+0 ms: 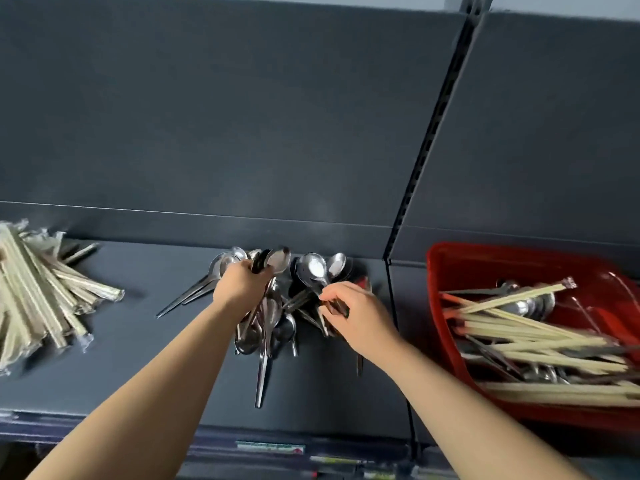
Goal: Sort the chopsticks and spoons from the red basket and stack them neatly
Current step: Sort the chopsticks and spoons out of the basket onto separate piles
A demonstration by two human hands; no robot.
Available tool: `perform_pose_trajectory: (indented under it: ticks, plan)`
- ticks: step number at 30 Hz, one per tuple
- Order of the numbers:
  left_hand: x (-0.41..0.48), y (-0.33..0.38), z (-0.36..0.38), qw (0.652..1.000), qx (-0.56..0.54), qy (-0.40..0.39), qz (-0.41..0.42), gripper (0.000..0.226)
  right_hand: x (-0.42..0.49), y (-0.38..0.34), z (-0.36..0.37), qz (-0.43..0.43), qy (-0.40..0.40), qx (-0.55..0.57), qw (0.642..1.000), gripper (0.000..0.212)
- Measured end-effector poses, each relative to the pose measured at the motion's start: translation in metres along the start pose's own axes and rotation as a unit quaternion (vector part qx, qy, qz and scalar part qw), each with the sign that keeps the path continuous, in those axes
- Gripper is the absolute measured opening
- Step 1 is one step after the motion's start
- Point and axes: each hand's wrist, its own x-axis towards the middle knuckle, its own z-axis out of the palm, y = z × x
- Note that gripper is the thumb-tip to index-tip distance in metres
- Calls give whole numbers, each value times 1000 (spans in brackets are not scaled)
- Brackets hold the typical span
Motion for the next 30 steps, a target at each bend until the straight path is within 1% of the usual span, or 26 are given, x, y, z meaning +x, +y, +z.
perform_pose_trajectory:
  ticks: [2,4,7,9,11,12,14,16,18,20,22,25,26,28,30]
  plan:
    - [4,-4,-1,1000,27,-13,7,35,-3,-2,1,10,-16,-36,999,21]
    - [7,-8,-2,998,60,-18,30,34,-2,-3,1,1,-33,-69,997,27]
    - [12,-13,-1,994,89,-18,67,30,-2,-5,-3,17,-58,-72,996,40]
    - [13,-15,-1,990,103,2,96,32,-5,-10,-8,41,-76,-57,995,53]
    - [12,-11,-1,981,144,42,122,35,-9,-15,-15,57,-77,-46,994,58]
    - [10,-6,-1,975,170,54,132,39,-11,-19,-19,64,-66,-35,995,57]
    - [3,7,1,958,206,80,181,43,-16,-23,-33,68,-32,-34,997,50]
    - [-8,25,5,935,218,111,258,40,-24,-24,-52,63,-1,-65,996,43]
    - [-20,45,14,920,211,111,312,36,-36,-21,-76,68,14,-89,994,40]
    - [-36,68,27,917,187,78,343,31,-50,-10,-105,85,26,-110,990,38]
    - [-55,91,44,906,149,44,393,28,-64,9,-136,114,44,-129,984,36]
    - [-79,123,79,881,103,-33,460,35,-88,54,-183,189,39,-149,970,36]
    - [-84,132,94,873,105,-66,471,36,-96,71,-198,218,29,-153,964,37]
    - [-94,150,126,862,116,-122,478,28,-110,102,-223,265,9,-145,953,36]
    - [-100,166,159,858,129,-166,469,29,-119,127,-241,291,-9,-129,948,39]
